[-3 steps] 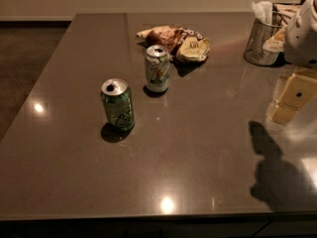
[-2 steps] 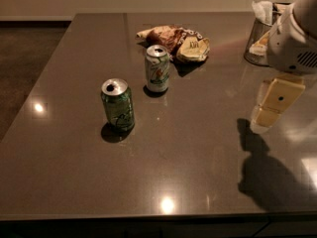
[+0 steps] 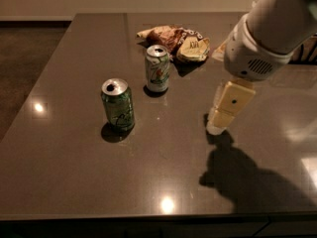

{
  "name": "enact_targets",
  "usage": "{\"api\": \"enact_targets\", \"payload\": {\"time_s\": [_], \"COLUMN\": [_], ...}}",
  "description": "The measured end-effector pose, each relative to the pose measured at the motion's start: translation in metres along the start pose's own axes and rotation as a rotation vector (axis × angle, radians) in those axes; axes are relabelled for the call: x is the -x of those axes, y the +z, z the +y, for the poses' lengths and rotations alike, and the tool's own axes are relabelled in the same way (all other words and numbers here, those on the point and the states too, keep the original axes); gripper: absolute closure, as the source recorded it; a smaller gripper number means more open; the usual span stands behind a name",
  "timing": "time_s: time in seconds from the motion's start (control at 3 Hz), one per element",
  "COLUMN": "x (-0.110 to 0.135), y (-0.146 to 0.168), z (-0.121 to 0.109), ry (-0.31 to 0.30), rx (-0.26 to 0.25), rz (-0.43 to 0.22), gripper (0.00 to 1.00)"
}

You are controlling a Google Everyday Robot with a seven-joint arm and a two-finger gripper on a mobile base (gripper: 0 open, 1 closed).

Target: Pick green can

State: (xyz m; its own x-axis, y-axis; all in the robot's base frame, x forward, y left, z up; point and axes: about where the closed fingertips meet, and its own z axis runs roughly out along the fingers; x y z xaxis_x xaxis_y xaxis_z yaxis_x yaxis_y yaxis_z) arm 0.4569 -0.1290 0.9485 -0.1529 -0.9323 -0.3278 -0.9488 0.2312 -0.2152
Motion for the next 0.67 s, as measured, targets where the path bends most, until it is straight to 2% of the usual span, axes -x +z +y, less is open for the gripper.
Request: {"api": "enact_targets", "payload": {"time_s": [0.67], "x": [0.074], "y": [0.040], "z": [0.024], "ry": [-0.050], "rx": [0.076], "rz": [-0.174], "gripper": [0.00]}}
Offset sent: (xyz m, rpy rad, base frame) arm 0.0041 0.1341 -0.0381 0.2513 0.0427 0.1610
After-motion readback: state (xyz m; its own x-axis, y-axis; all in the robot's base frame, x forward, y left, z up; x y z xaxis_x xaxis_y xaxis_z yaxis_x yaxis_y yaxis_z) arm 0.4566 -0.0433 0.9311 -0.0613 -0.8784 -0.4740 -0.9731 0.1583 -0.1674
